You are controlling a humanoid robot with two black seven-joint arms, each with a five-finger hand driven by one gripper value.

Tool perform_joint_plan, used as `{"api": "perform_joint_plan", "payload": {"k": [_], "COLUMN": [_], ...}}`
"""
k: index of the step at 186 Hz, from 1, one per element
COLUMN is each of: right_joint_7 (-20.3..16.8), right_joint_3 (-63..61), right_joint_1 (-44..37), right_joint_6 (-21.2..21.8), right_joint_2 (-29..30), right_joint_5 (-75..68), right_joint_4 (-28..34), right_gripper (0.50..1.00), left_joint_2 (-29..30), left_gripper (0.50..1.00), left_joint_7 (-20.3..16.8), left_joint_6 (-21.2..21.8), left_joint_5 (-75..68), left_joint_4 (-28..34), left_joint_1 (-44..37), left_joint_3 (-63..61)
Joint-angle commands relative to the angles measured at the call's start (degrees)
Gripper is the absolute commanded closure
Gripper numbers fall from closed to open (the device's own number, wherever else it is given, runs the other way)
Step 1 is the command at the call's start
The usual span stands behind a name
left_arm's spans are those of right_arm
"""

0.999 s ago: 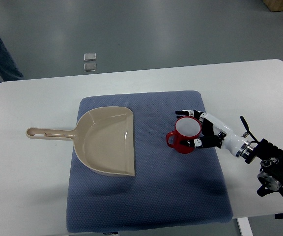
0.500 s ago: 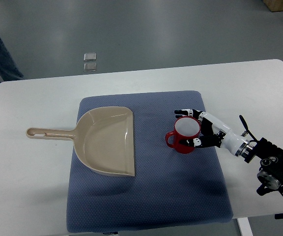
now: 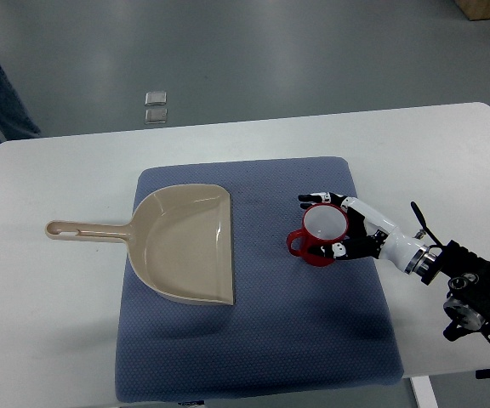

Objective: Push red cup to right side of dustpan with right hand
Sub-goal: 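Push the red mug with the right hand toward the dustpan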

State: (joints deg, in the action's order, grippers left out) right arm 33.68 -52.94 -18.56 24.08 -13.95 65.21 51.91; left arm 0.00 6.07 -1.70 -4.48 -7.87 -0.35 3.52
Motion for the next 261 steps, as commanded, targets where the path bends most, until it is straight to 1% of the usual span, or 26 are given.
{"api": "perform_joint_plan", "payload": {"k": [1,13,74,122,137,146,170,228,255,261], "right_joint_7": [0.51,1.21,1.32,1.32,1.32,1.32,1.32,1.32,1.32,1.32], "right_joint_3": [0.38,0.47,0.99,2.22,2.22,2.22,2.22,2.22,2.4,2.58], "right_joint_1": [0.01,0.01,-0.52,-0.87,-0.96,-0.96,-1.75,-2.54,-2.63,-2.63], "right_joint_6": [-0.09,0.0,0.09,0.35,0.44,0.79,1.23,1.05,1.05,1.05], "right_joint_2": [-0.03,-0.03,0.94,1.91,2.0,2.08,3.14,6.04,6.83,6.83], "right_joint_5": [0.0,0.0,0.09,0.18,0.18,0.27,0.44,0.62,0.71,0.71], "right_joint_4": [0.03,0.03,-0.05,-0.23,-1.02,-1.28,-2.43,-3.57,-3.66,-3.75], "right_gripper": [0.576,0.576,0.576,0.587,0.599,0.628,0.664,0.689,0.715,0.728], "left_joint_2": [0.0,0.0,0.0,0.0,0.0,0.0,0.0,0.0,0.0,0.0], "left_gripper": [0.5,0.5,0.5,0.5,0.5,0.5,0.5,0.5,0.5,0.5], "left_joint_7": [0.0,0.0,0.0,0.0,0.0,0.0,0.0,0.0,0.0,0.0], "left_joint_6": [0.03,-0.05,0.03,0.03,-0.05,0.03,0.03,0.03,-0.05,-0.05], "left_joint_5": [0.0,0.0,0.0,0.0,0.0,0.0,0.0,0.0,0.0,0.0], "left_joint_4": [0.05,0.05,0.05,0.05,0.05,0.05,0.05,0.05,0.05,0.05], "left_joint_1": [0.0,0.0,0.0,0.0,0.0,0.0,0.0,0.0,0.0,0.0], "left_joint_3": [0.0,0.0,0.0,0.09,0.0,0.0,0.0,0.0,0.0,0.0]}}
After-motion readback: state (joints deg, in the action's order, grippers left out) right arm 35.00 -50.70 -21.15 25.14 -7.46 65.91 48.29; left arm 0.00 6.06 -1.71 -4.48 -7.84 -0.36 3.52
